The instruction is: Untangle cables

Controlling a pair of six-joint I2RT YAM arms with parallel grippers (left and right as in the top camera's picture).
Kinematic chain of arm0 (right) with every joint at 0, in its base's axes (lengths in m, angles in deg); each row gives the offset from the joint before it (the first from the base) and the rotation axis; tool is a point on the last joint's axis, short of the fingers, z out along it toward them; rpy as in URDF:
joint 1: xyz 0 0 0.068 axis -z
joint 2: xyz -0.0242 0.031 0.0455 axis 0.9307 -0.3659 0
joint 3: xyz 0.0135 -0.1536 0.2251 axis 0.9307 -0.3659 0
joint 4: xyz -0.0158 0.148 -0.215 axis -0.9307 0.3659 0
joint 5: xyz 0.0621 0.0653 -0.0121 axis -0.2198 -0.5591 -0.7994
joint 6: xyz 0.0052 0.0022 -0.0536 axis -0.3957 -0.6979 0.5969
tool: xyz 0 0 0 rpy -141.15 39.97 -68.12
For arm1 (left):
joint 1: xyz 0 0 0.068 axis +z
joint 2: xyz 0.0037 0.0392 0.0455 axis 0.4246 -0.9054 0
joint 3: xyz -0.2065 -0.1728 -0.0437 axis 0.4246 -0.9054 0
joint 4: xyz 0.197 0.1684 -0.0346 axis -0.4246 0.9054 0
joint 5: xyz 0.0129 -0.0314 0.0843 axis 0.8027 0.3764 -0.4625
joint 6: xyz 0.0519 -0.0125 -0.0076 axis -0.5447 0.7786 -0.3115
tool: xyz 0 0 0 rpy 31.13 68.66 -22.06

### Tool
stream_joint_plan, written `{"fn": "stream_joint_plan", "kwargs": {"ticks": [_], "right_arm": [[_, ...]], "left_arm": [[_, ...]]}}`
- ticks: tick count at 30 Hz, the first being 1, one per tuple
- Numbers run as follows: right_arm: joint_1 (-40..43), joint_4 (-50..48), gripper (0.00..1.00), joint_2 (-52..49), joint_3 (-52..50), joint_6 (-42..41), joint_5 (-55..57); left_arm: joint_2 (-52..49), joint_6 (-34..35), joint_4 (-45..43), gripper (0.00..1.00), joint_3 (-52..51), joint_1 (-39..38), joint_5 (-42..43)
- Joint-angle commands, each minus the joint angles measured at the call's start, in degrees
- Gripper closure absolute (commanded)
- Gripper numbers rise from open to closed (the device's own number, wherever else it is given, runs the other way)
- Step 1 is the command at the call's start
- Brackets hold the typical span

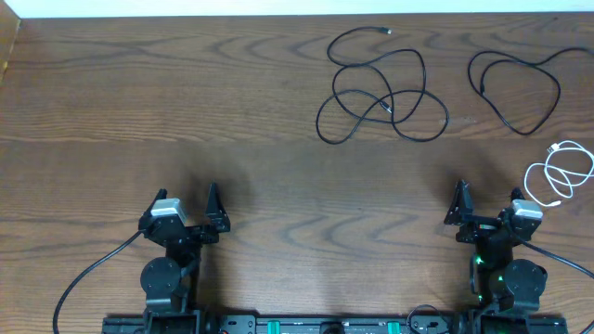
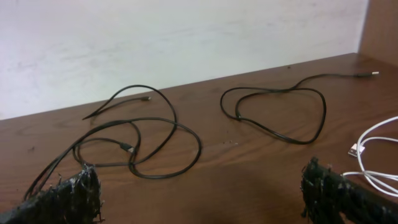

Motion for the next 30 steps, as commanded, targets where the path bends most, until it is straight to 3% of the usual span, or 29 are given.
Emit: {"fn": "stream_joint_plan", "kwargs": {"ticks": [1,30], "right_arm": [[0.2,0.3,0.01,0.4,-0.1,-0.4,0.4],[0.2,0.2,0.01,0.4,-0.1,-0.4,0.4]], "left_arm": [[0.5,-3.2,2.8,0.00,-0.6,-0.3,-1.2],[0.3,-5.5,2.6,0.00,-0.6,-0.3,-0.3]]}}
